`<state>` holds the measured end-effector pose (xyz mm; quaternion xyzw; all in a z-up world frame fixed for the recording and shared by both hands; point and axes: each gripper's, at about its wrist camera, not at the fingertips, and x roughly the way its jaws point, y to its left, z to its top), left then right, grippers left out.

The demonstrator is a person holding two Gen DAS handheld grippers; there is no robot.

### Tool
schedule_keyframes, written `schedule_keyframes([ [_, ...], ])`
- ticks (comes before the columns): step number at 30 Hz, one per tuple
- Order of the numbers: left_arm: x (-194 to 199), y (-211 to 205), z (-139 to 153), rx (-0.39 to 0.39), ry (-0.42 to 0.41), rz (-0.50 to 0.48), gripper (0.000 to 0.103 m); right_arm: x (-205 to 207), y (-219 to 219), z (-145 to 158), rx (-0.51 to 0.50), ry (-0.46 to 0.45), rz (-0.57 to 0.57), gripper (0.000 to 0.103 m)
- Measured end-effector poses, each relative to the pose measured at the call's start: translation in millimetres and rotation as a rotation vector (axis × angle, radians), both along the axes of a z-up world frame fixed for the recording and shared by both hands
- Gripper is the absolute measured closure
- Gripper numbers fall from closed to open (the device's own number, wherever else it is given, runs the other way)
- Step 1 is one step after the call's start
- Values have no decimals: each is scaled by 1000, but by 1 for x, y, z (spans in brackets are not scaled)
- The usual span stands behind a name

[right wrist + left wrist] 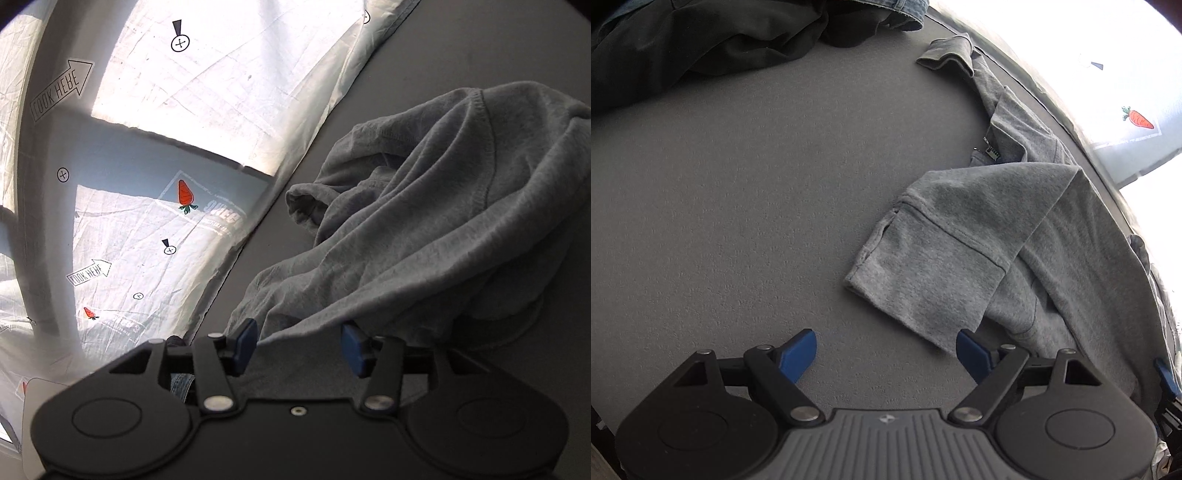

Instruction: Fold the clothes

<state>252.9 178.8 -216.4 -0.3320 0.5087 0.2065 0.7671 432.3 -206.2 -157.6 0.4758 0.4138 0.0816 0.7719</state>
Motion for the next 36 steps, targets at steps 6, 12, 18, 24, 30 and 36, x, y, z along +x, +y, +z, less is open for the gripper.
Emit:
schedule_keyframes([
  [6,1,1,-2,-9,0,16,19,-6,-23,-25,13,107,-105,101],
  [12,-2,-3,-2,13,-6,24,19,-52,-77,-8,-169,56,-231,101],
  [18,-3,-10,-2,48,4,-1,19,-74,-170,10,-287,-46,-433,102],
  [24,-7,-7,-4,42,0,-8,19,-71,-195,58,-604,-170,-506,102],
  [30,-4,-2,-7,43,11,-28,17,-47,-157,35,-862,15,-254,75],
  [36,11,-2,-2,-17,-36,-75,15,-68,-127,27,-837,30,-157,60],
])
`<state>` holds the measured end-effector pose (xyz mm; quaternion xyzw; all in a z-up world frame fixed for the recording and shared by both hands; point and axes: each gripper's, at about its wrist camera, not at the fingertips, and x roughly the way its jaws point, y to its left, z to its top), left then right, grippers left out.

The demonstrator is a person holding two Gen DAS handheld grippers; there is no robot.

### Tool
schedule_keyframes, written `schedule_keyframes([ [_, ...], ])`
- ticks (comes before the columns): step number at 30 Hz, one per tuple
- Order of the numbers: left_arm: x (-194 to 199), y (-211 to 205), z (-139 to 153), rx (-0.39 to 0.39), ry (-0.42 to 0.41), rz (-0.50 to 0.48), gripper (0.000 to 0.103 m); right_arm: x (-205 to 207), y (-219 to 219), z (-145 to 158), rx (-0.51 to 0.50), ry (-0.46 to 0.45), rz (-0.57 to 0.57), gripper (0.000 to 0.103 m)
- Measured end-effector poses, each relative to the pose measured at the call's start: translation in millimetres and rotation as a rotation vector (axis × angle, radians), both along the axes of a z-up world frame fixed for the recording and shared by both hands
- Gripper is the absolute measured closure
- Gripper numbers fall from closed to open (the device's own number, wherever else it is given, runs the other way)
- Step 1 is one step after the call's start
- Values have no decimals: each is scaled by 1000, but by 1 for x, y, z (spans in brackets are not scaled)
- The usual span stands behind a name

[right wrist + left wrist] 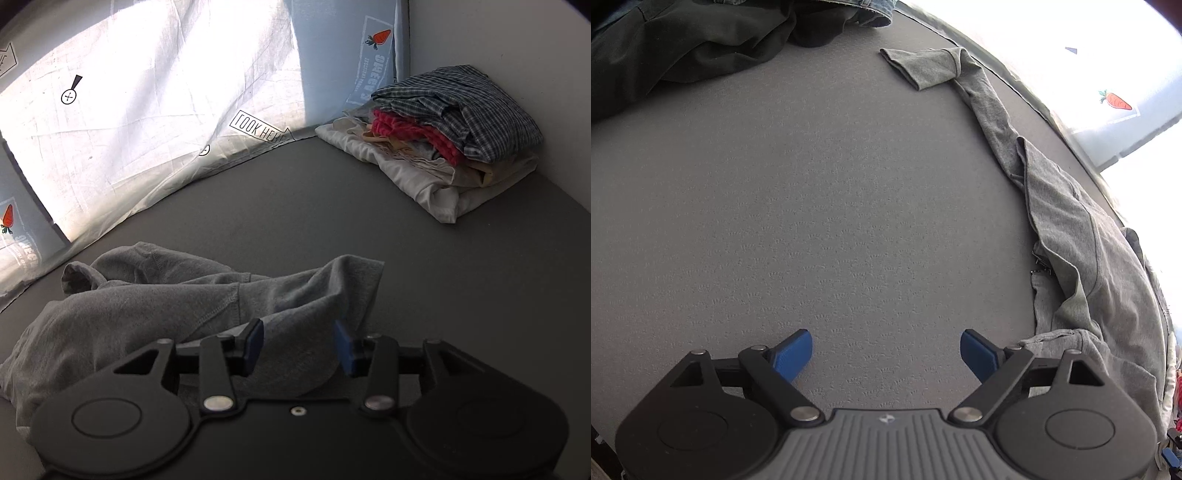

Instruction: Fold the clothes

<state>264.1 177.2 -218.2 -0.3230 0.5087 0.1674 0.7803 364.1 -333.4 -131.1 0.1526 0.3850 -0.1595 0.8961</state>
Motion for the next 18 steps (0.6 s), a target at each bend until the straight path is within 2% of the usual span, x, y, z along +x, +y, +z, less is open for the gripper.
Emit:
schedule_keyframes([
  [5,35,5,4,-10,-16,-54,15,3,24,20,-39,-84,104,59],
  [8,62,4,4,-23,-36,-67,15,20,34,24,-23,-107,163,57],
  [11,90,0,5,-32,-66,-82,15,46,47,17,-50,-71,226,57],
  [18,178,-20,-2,-7,-123,-120,15,134,90,-21,-25,-5,421,52],
])
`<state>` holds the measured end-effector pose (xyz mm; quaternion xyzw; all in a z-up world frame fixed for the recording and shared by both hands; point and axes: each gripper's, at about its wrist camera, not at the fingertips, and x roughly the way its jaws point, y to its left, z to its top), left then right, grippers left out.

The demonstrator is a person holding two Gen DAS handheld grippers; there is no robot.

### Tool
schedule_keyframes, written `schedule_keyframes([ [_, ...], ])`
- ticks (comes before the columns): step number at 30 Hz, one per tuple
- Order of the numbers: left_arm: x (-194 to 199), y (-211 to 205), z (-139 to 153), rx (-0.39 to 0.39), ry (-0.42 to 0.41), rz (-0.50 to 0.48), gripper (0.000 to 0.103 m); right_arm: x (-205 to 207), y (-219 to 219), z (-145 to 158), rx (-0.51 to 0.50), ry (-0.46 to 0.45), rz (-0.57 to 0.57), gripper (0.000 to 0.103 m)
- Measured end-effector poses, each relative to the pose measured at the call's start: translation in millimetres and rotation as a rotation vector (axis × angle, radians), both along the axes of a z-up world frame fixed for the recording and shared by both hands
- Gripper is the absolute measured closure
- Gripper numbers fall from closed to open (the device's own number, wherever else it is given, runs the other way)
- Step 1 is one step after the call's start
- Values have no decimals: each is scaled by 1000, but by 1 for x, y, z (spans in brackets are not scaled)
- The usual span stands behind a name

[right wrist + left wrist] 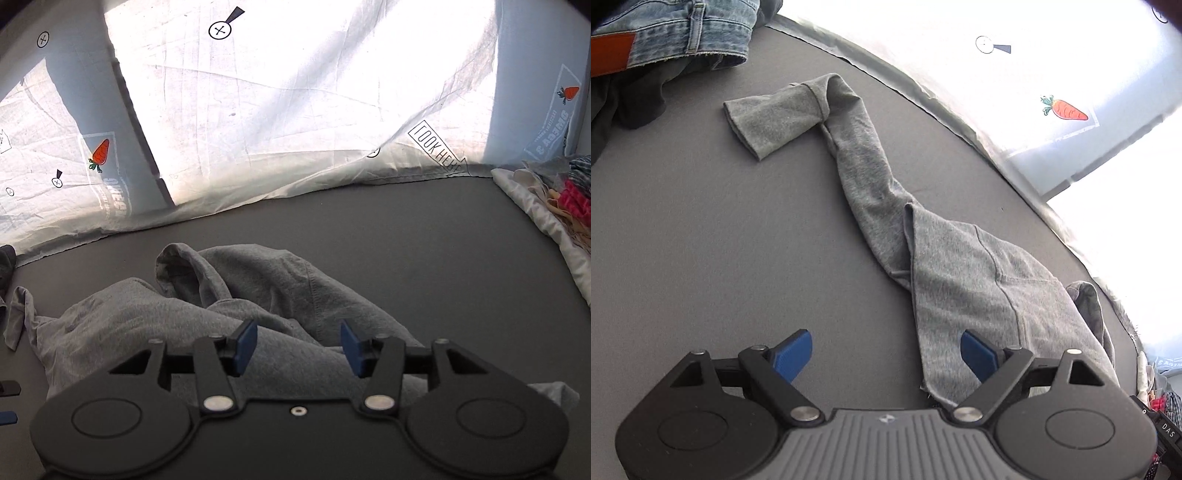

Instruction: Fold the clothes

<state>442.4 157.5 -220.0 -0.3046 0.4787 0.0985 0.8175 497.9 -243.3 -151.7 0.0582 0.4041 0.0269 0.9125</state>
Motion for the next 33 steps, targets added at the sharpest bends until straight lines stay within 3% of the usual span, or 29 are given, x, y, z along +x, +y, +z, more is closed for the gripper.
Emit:
schedule_keyframes([
  [5,53,-10,-18,8,3,-33,14,51,34,-24,29,35,114,46],
  [7,63,-17,-22,12,-16,-43,4,68,46,-33,38,52,153,42],
  [9,72,-24,-24,34,-27,-52,8,80,57,-43,21,86,180,45],
  [10,73,-29,-23,77,-30,-55,15,85,62,-48,9,102,186,53],
  [11,73,-34,-21,127,-36,-57,40,86,62,-47,18,94,182,71],
  [12,73,-36,-20,169,-30,-50,53,87,63,-46,27,85,179,82],
  [13,72,-37,-18,207,-19,-38,80,87,63,-45,36,77,175,87],
  [14,70,-35,-18,213,-22,-20,93,88,64,-44,45,69,171,96],
  [18,60,-17,-10,147,-77,58,99,91,73,-26,63,9,186,96],
  [20,56,-9,2,157,-113,82,99,93,82,-11,36,-49,215,96],
  [23,51,9,30,203,-171,138,99,100,75,31,103,-159,187,96],
  [30,13,83,146,328,-337,347,100,95,40,149,228,-473,108,96],
  [33,-17,104,197,338,-420,387,100,81,17,171,214,-547,34,96],
])
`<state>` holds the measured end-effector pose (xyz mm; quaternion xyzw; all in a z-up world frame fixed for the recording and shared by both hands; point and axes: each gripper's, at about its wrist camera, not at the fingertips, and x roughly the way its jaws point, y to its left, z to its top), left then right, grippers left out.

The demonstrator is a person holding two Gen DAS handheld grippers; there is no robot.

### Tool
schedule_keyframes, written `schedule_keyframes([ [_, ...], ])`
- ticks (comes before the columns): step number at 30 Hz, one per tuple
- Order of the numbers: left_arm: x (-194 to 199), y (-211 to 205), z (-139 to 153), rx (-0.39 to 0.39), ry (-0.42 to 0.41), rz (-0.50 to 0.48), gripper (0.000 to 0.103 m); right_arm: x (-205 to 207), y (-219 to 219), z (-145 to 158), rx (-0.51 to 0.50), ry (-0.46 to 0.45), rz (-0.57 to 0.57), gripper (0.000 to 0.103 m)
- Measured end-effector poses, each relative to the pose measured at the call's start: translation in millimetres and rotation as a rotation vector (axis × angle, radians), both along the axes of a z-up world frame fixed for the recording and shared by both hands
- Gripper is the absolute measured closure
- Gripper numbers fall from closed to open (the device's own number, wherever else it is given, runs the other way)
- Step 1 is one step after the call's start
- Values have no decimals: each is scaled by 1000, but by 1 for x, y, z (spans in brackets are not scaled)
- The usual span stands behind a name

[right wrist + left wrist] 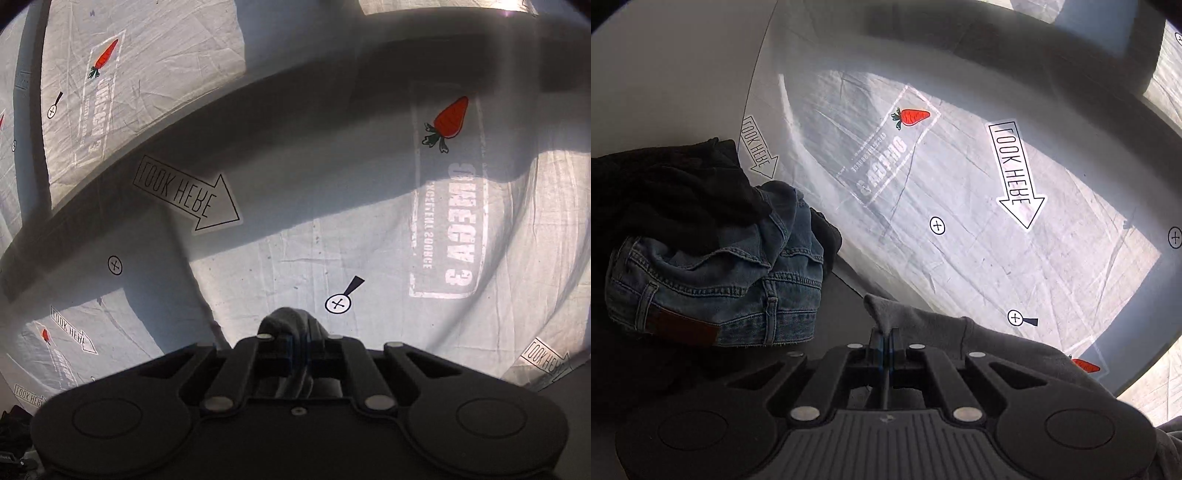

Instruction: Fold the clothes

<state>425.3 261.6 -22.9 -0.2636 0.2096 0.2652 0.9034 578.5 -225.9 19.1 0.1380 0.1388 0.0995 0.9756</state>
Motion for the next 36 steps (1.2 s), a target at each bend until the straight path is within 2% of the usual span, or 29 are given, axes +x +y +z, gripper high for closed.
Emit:
schedule_keyframes([
  [2,-20,-11,6,-2,-4,-53,100,-9,-16,14,7,-40,-54,96],
  [3,-30,-18,6,-4,0,-85,100,-13,-27,8,19,-20,-85,96],
  [4,-39,-26,6,-5,3,-118,100,-15,-38,2,29,3,-117,96],
  [7,-68,-53,0,-9,35,-227,100,-21,-63,-32,-7,154,-207,95],
  [9,-84,-81,-28,-27,112,-317,100,-33,-75,-73,-33,318,-247,85],
  [11,-97,-105,-66,-88,204,-379,99,-49,-82,-110,-24,453,-265,77],
  [14,-113,-114,-115,-233,307,-374,98,-89,-86,-148,94,559,-246,72],
  [16,-123,-111,-130,-292,330,-356,98,-116,-83,-166,149,609,-239,66],
  [19,-137,-99,-136,-340,321,-328,93,-146,-73,-185,168,658,-204,63],
  [22,-146,-87,-134,-359,303,-297,88,-156,-60,-192,151,684,-172,63],
  [25,-154,-76,-132,-383,298,-269,80,-154,-44,-187,130,664,-143,62],
  [27,-160,-69,-133,-398,302,-251,78,-153,-33,-183,116,650,-124,56],
  [31,-173,-48,-137,-444,302,-174,74,-142,-18,-177,50,626,-101,54],
  [36,-169,-24,-140,-439,290,-124,61,-126,5,-175,-52,604,-50,52],
])
